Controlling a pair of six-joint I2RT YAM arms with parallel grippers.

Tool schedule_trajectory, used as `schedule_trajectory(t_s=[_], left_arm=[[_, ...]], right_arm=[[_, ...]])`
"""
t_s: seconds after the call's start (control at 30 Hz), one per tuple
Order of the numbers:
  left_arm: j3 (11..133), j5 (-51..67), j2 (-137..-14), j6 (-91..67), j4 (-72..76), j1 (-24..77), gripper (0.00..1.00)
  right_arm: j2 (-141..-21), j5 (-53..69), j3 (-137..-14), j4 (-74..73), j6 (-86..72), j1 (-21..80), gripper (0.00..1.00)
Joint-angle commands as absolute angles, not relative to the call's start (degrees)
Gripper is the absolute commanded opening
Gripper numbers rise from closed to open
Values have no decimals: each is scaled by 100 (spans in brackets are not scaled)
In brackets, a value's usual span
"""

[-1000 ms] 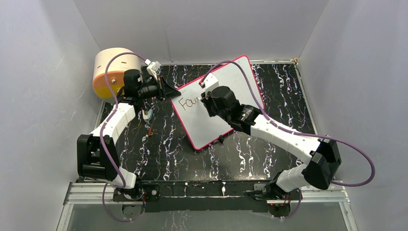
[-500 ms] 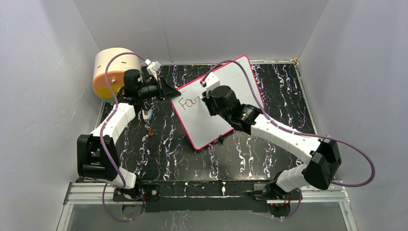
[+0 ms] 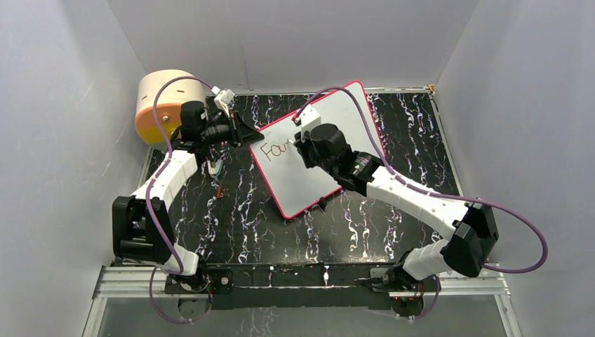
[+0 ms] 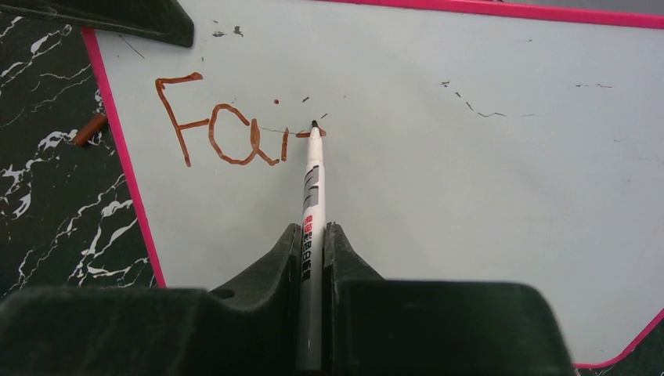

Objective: Write a sentence on the whiteboard

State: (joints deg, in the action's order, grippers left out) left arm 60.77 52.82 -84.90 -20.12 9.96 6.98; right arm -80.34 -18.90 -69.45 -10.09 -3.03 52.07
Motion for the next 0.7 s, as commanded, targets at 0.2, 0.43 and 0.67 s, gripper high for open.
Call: schedule_trajectory(t_s=[0.2, 0.43, 0.67], left_arm=[[6100, 4961, -8578, -1767, 554, 808, 0], [6100, 4975, -8587, -1768, 553, 808, 0], [6104, 4962, -8588, -1767, 545, 809, 0]], right_arm=[[-8033, -1887, -7222, -571, -302, 5158, 0], [-8130, -1837, -7306, -811, -309, 5147, 0], [-8106, -1774, -7317, -1230, -326, 5150, 0]])
